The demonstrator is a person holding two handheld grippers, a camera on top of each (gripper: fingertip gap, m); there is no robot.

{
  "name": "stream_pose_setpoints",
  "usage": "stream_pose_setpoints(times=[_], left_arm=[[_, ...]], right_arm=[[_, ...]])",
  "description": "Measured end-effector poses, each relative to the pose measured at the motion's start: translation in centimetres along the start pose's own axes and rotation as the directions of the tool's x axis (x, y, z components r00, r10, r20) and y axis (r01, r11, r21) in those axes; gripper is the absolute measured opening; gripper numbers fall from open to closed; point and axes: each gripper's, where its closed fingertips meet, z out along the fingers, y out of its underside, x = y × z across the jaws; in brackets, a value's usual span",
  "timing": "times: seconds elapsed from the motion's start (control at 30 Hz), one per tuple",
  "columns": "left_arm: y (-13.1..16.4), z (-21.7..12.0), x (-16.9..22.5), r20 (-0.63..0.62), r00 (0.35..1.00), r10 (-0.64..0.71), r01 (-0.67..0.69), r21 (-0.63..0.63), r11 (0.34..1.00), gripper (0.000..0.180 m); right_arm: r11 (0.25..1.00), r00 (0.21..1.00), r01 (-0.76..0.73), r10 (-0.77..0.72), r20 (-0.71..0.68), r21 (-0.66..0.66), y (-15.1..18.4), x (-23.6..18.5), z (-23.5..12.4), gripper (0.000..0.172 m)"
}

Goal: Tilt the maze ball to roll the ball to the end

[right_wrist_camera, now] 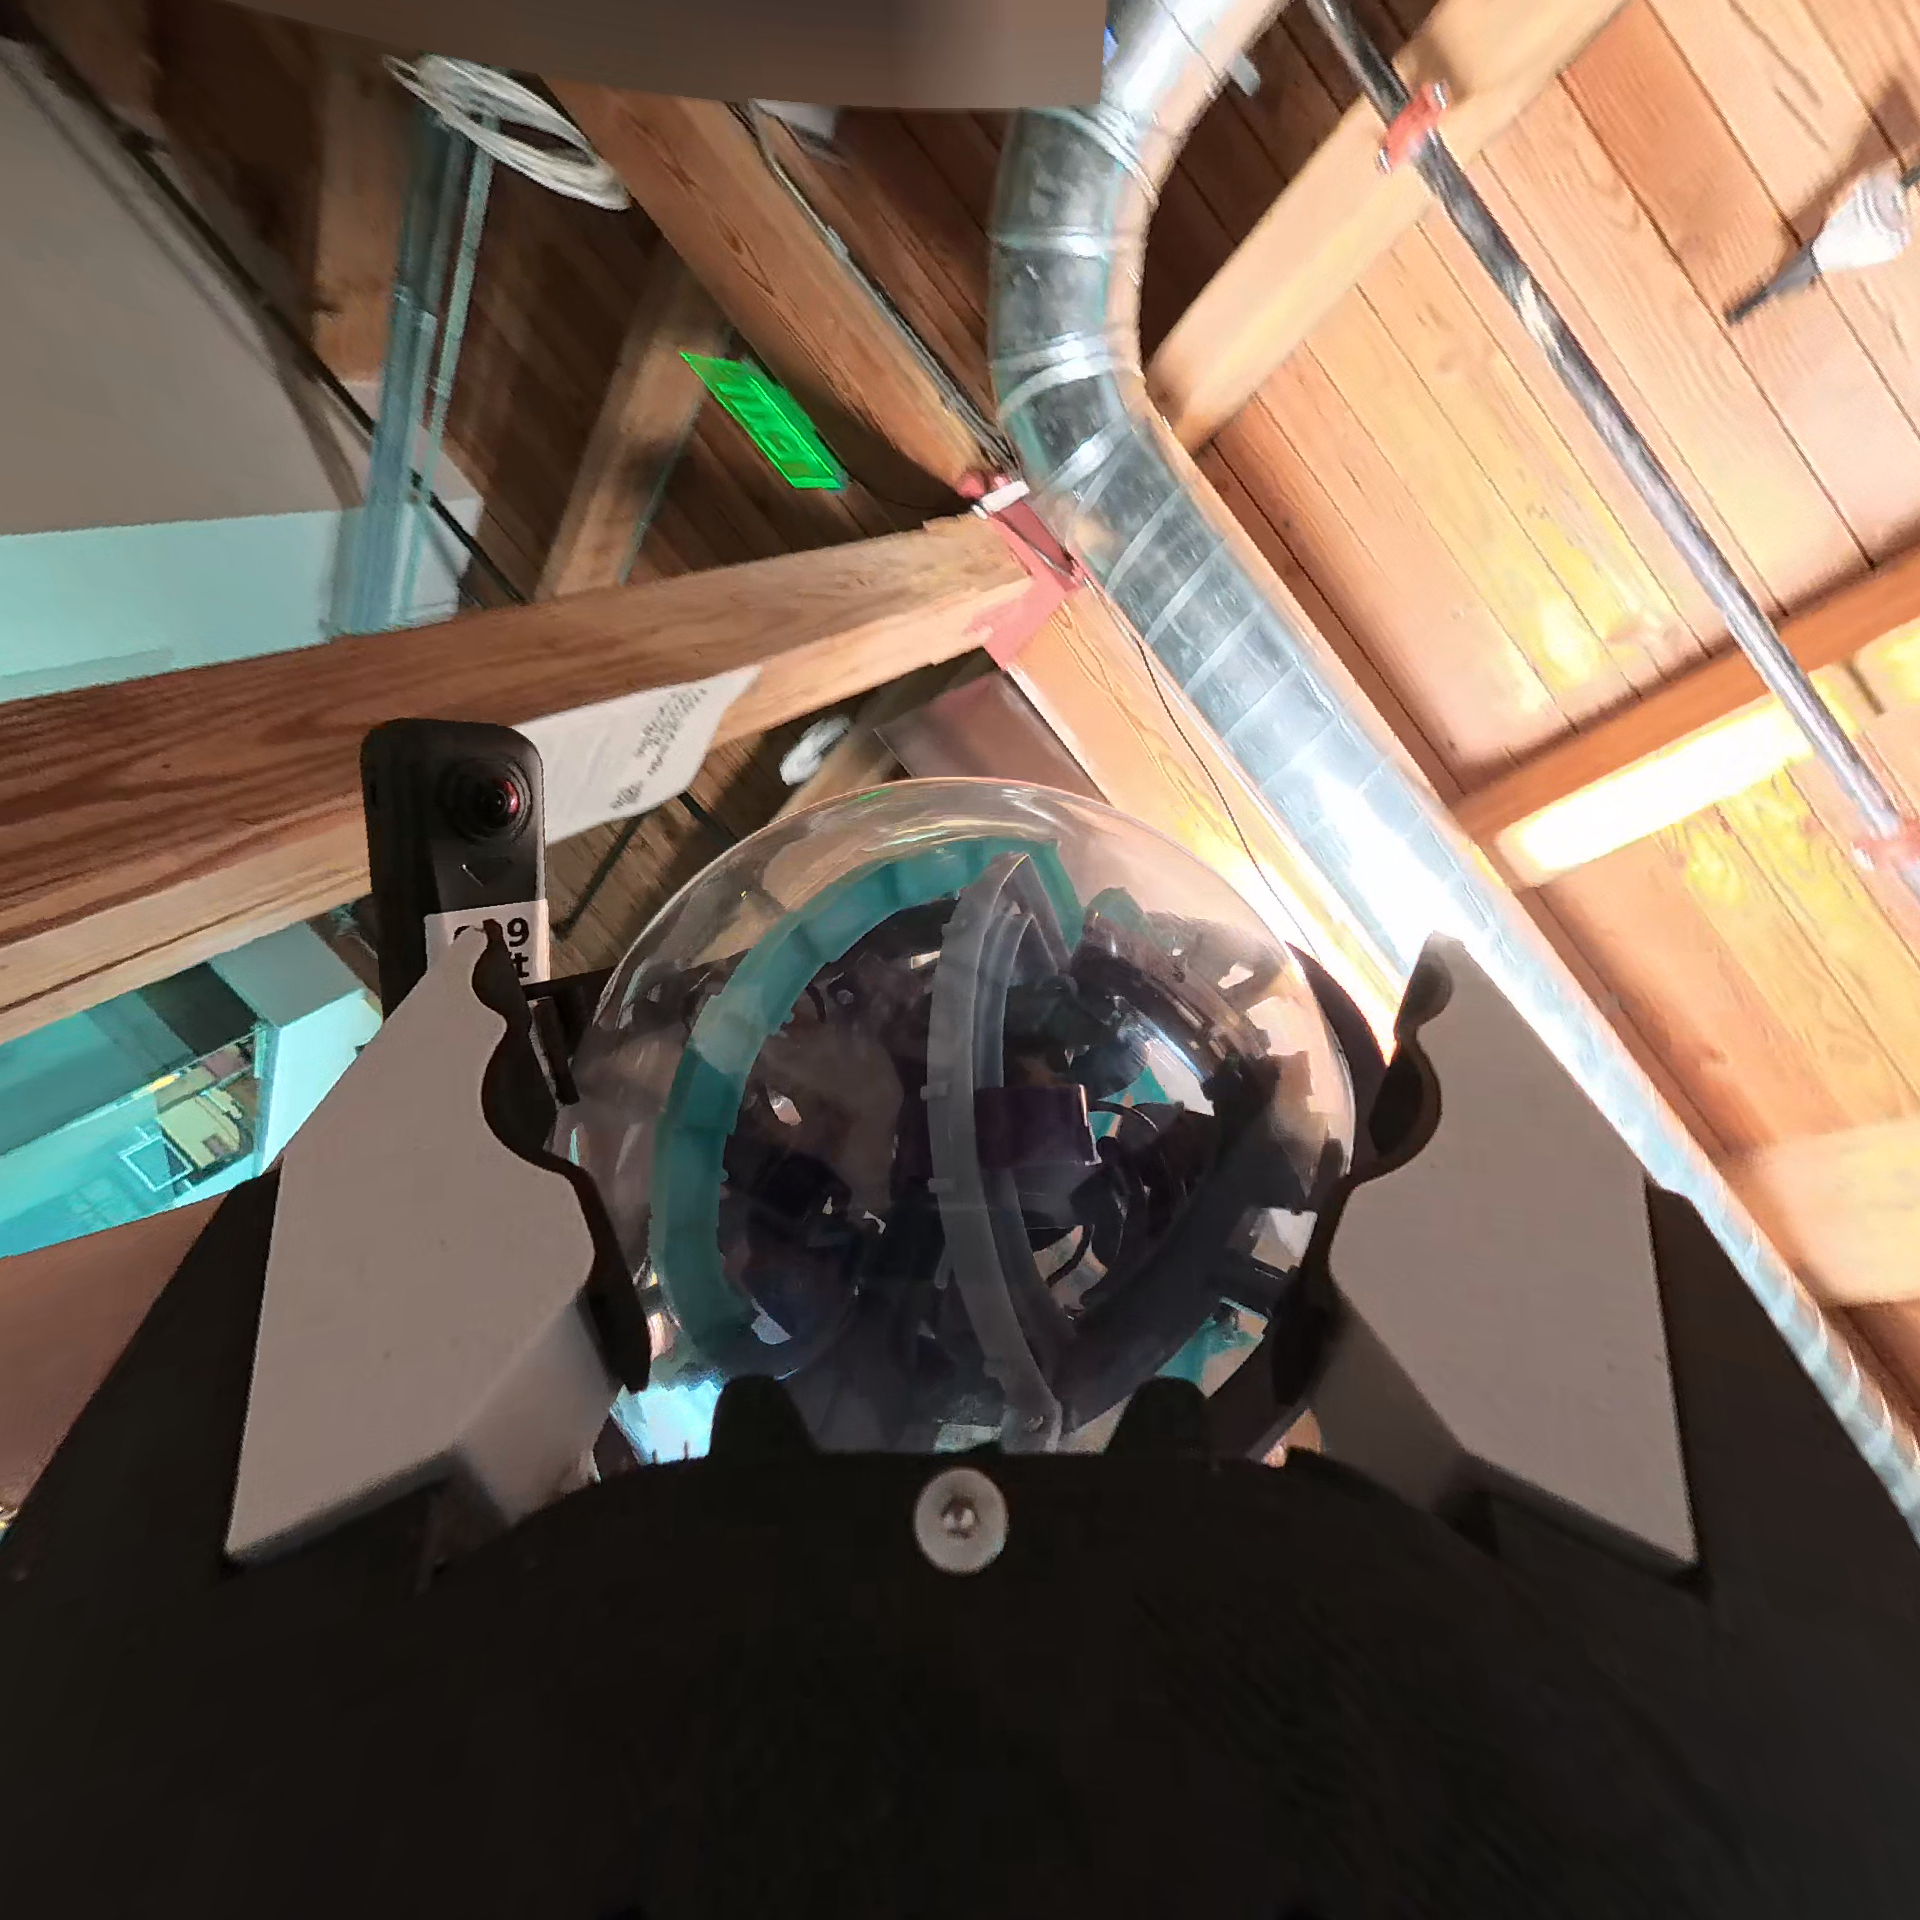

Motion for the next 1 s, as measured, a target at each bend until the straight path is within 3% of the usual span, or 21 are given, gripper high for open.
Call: stream_pose_setpoints(times=[0.3,0.37,0.4,0.47,0.5,0.53,0.7,1.0], left_arm=[[-5.9,-1.0,-0.3,0.095,0.977,0.193,-0.202,0.096,0.975,0.155],[-6.9,-0.9,-0.2,0.108,0.974,0.199,-0.207,0.063,0.976,0.156],[-5.9,-0.4,-0.7,0.106,0.977,0.186,-0.185,-0.016,0.983,0.154],[0.7,0.4,-3.0,0.107,0.994,-0.019,0.047,-0.262,0.964,0.155],[3.7,0.5,-3.1,0.096,0.984,-0.148,0.172,-0.345,0.923,0.157],[5.0,0.3,-2.6,0.071,0.979,-0.189,0.202,-0.36,0.911,0.157],[2.6,-0.5,-0.1,-0.002,0.996,-0.084,0.082,-0.218,0.973,0.156],[3.2,-0.3,0.3,-0.006,0.996,-0.085,0.081,-0.213,0.974,0.157]], right_arm=[[0.989,0.981,0.081,-0.101,0.166,0.122,-4.4,-2.2,3.0,0.157],[0.986,0.984,0.052,-0.078,0.163,0.159,-5.3,-2.2,3.1,0.157],[0.987,0.99,-0.064,0.044,0.131,0.151,-3.9,-0.9,2.9,0.157],[0.942,0.942,-0.333,0.334,-0.037,0.028,2.6,2.8,1.6,0.157],[0.924,0.919,-0.381,0.378,-0.113,-0.011,4.6,3.4,0.6,0.157],[0.929,0.92,-0.37,0.363,-0.146,-0.026,5.2,3.2,-0.2,0.157],[0.976,0.971,-0.219,0.219,-0.099,0.007,2.9,0.6,-1.0,0.157],[0.978,0.974,-0.208,0.206,-0.09,-0.006,3.2,0.5,-1.7,0.157]])
